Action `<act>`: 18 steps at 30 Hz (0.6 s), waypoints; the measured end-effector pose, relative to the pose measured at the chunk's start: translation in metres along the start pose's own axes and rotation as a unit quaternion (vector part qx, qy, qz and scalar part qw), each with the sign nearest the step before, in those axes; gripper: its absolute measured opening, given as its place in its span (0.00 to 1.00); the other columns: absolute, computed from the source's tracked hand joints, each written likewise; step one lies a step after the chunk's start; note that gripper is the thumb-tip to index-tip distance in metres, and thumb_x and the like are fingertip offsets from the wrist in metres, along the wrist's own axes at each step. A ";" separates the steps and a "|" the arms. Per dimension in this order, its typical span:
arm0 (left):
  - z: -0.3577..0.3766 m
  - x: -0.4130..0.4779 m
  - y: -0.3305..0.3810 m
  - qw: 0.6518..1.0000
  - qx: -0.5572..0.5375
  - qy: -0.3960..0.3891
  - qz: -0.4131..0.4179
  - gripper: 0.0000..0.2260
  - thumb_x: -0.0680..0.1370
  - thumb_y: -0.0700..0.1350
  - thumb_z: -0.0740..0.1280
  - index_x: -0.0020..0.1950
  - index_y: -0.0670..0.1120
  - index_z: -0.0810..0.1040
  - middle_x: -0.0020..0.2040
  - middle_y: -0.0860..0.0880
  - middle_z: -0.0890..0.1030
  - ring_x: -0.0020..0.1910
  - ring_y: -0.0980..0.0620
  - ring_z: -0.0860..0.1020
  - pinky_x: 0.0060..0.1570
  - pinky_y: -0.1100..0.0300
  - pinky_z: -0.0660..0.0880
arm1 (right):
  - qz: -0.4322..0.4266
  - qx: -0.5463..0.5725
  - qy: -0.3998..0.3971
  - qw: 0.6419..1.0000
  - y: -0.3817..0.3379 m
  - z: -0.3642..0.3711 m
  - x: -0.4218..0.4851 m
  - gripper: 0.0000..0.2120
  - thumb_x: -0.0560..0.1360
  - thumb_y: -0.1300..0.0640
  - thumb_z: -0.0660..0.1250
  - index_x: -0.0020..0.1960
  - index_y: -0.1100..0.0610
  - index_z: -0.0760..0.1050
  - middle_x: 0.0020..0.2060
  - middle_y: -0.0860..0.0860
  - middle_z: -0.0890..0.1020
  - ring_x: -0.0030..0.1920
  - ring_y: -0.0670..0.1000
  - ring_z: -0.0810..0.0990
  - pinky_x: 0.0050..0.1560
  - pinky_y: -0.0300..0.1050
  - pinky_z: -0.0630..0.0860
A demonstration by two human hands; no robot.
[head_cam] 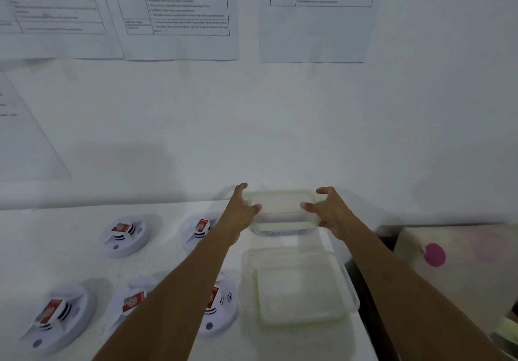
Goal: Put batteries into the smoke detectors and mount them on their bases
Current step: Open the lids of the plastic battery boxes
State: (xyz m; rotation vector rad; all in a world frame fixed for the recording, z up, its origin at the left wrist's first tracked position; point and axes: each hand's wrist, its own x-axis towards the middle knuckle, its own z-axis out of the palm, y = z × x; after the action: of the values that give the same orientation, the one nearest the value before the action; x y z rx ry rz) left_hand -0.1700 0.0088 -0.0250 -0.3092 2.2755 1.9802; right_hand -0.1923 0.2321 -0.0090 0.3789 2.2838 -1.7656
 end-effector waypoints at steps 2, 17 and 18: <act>-0.001 -0.001 -0.002 1.000 0.025 0.003 0.013 0.32 0.79 0.41 0.68 0.78 0.55 0.57 0.74 0.43 0.62 0.72 0.44 0.64 0.69 0.44 0.68 | -0.040 -0.094 0.037 0.994 -0.004 0.002 0.000 0.34 0.71 0.54 0.76 0.70 0.55 0.61 0.64 0.59 0.71 0.59 0.58 0.75 0.52 0.50 0.78; -0.012 -0.011 -0.002 0.938 0.337 0.043 0.064 0.50 0.70 0.60 0.74 0.80 0.51 0.45 0.74 0.42 0.64 0.73 0.40 0.62 0.67 0.45 0.67 | -0.001 0.029 -0.022 0.999 -0.004 0.034 -0.023 0.46 0.69 0.62 0.77 0.76 0.49 0.52 0.59 0.60 0.76 0.46 0.58 0.83 0.41 0.52 0.83; -0.012 -0.009 0.000 0.957 0.284 0.024 0.059 0.48 0.70 0.59 0.74 0.80 0.51 0.46 0.73 0.42 0.66 0.72 0.42 0.65 0.67 0.47 0.68 | 0.013 0.060 -0.038 0.997 -0.003 0.034 -0.021 0.44 0.69 0.65 0.76 0.75 0.52 0.53 0.58 0.61 0.76 0.46 0.58 0.82 0.40 0.51 0.83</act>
State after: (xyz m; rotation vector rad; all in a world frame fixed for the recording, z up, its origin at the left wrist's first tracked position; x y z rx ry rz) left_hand -0.1610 -0.0026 -0.0209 -0.1655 2.8113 1.2744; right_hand -0.1727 0.1970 -0.0082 0.3552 2.1180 -1.8770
